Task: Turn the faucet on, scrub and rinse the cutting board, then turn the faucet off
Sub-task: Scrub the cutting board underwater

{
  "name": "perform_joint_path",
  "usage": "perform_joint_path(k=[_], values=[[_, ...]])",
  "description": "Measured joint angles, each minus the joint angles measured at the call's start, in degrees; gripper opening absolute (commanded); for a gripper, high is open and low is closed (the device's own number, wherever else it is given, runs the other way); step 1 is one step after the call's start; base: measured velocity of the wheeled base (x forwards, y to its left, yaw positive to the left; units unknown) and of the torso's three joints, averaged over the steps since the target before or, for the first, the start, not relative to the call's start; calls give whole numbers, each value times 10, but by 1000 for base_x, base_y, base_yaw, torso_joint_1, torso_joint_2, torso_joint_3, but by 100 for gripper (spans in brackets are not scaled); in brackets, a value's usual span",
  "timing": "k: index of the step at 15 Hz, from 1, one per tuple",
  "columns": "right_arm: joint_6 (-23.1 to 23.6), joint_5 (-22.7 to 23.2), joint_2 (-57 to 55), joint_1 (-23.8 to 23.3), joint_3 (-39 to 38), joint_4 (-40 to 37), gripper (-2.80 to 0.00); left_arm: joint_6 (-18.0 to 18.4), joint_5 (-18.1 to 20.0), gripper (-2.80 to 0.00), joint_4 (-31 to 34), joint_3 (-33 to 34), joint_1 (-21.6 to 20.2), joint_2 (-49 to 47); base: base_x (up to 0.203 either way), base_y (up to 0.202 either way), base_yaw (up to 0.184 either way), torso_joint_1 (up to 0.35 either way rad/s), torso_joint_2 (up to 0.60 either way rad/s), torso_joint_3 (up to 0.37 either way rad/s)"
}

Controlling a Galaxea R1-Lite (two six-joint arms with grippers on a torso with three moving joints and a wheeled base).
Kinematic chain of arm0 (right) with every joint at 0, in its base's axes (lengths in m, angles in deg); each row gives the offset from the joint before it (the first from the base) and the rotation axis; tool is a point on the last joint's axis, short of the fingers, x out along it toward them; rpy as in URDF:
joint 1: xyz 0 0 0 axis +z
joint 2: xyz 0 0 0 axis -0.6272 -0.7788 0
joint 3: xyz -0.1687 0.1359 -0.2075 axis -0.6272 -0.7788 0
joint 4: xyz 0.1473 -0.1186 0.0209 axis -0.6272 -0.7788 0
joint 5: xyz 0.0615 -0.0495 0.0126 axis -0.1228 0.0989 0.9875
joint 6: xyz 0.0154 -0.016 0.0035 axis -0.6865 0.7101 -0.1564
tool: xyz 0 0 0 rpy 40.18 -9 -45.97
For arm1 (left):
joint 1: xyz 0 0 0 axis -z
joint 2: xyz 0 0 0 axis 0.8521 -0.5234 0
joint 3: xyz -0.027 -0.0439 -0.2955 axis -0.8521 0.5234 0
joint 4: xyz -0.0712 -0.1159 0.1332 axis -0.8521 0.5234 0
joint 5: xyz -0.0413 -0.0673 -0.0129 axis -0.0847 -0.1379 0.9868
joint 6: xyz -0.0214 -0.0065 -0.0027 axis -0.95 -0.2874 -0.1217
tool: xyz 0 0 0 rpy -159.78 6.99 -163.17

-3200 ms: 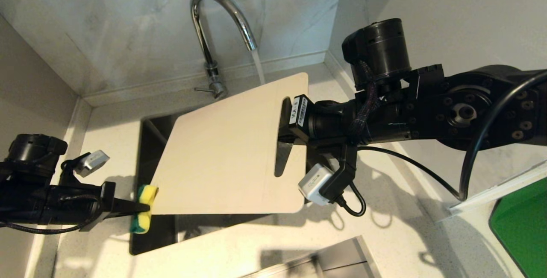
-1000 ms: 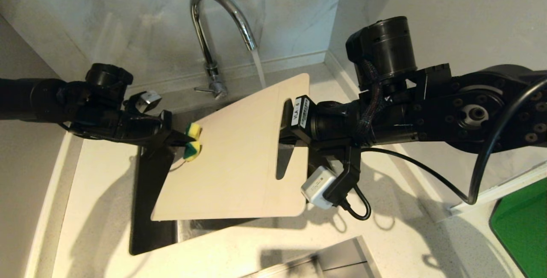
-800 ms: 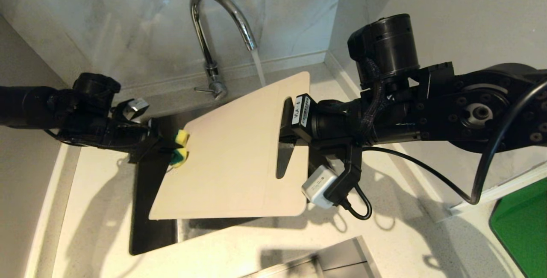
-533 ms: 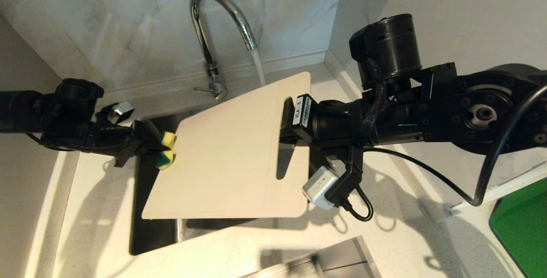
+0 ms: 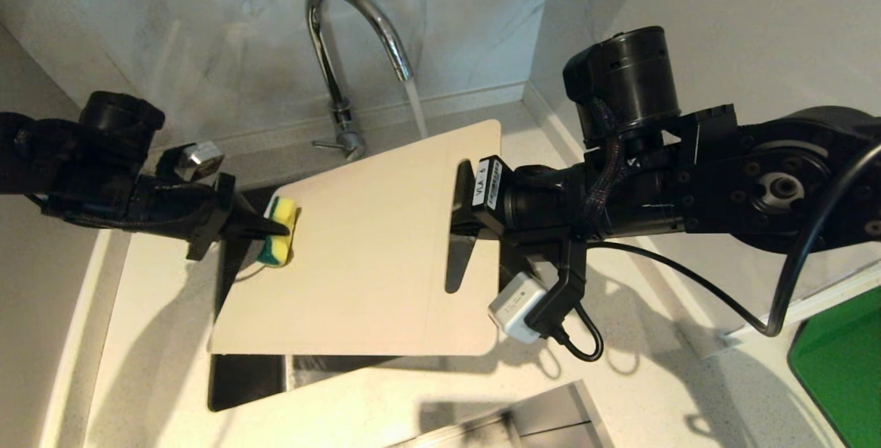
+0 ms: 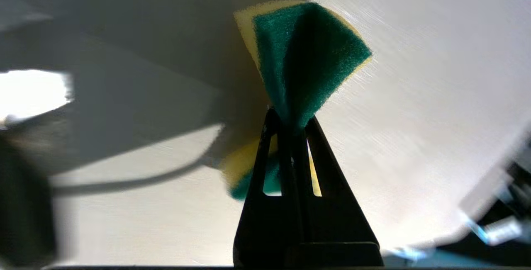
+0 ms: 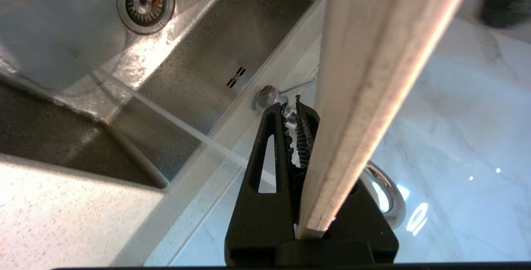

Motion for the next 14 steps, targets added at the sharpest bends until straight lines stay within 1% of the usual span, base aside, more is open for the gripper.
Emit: perform_joint_path(k=[3,6,8,10,12,14], values=[[1,-1,2,-1,-1,0,-280,-17,0,-280,6,9,41,61,0,0,0,0,0,0],[1,-3,2,-1,-8,3,-280,-20,-1,-280,19,16,61,104,0,0,0,0,0,0],[-1,-1,2,-2,-23,30,-280,-18,-3,-280,21,27,63,123,0,0,0,0,0,0],[3,-2,-3,-9,-39,54,-280,-15,-5,-280,18,31,56,133,0,0,0,0,0,0],[7,-3,-14,-26,-44,53,-280,-8,-6,-280,11,30,50,137,0,0,0,0,0,0],[9,-5,-28,-39,-36,49,-280,-7,-2,-280,-15,35,39,139,0,0,0,0,0,0]])
